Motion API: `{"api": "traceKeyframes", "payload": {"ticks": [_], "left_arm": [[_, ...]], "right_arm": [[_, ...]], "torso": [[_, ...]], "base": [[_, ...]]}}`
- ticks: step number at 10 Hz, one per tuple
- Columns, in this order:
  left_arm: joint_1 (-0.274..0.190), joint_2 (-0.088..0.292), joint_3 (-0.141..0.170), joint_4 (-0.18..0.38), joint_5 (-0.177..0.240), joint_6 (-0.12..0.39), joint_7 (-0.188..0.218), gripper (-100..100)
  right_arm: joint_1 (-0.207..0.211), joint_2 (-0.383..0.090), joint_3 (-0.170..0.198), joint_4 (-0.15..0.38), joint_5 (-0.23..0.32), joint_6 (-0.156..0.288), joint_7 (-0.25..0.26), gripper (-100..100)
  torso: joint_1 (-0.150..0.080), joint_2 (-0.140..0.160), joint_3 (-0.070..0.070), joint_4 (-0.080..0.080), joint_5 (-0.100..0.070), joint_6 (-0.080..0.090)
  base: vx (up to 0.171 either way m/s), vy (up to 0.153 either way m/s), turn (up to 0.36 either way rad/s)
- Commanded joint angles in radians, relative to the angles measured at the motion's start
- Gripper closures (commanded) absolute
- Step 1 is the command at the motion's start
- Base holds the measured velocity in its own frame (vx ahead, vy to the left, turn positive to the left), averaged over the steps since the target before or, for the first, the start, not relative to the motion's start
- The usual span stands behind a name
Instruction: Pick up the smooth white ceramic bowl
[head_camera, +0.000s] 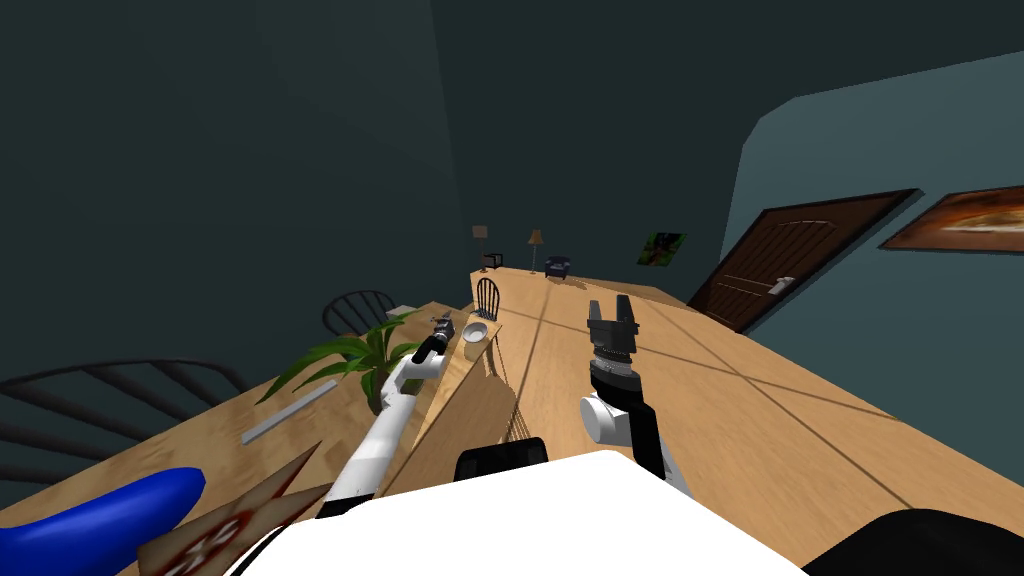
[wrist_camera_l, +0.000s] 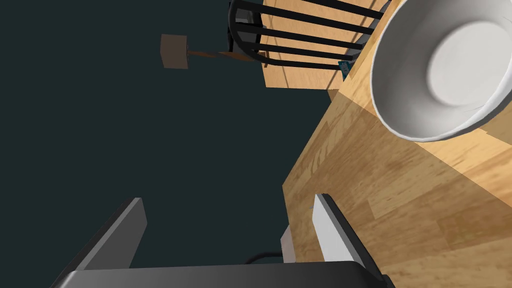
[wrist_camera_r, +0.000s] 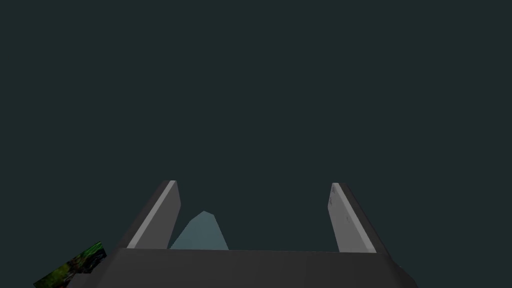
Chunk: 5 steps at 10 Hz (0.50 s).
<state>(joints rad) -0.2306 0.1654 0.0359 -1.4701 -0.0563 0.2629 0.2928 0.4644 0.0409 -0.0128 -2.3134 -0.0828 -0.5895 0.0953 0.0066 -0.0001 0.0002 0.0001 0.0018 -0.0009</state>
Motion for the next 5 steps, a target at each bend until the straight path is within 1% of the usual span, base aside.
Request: {"api": "traceKeyframes", "payload": {"ticks": [1,2,3,4,5], "left_arm": [[-0.043,0.002,-0.002,0.050,0.009,0.050,0.007,-100],[-0.043,0.002,-0.002,0.071,0.009,0.050,0.007,-100],[-0.083,0.000,-0.002,0.101,0.014,0.087,0.012,-100],[-0.083,0.000,-0.002,0.130,0.014,0.087,0.012,-100],[-0.122,-0.002,-0.003,0.161,0.021,0.122,0.017,-100]], "right_arm": [[0.000,0.000,0.000,0.000,0.000,0.000,0.000,0],[0.000,0.000,0.000,0.000,0.000,0.000,0.000,0],[0.000,0.000,0.000,0.000,0.000,0.000,0.000,0],[0.000,0.000,0.000,0.000,0.000,0.000,0.000,0],[0.000,0.000,0.000,0.000,0.000,0.000,0.000,0]], "torso": [[0.000,0.000,0.000,0.000,0.000,0.000],[0.000,0.000,0.000,0.000,0.000,0.001],[-0.001,-0.001,0.000,0.000,0.000,0.000],[0.000,-0.002,-0.001,0.000,0.000,0.001],[0.000,-0.002,-0.001,0.000,0.000,0.000]], "base": [[-0.028,0.099,-0.180],[-0.018,0.081,-0.096],[-0.002,0.093,-0.156],[-0.011,0.086,-0.094],[-0.029,0.097,-0.164]]}}
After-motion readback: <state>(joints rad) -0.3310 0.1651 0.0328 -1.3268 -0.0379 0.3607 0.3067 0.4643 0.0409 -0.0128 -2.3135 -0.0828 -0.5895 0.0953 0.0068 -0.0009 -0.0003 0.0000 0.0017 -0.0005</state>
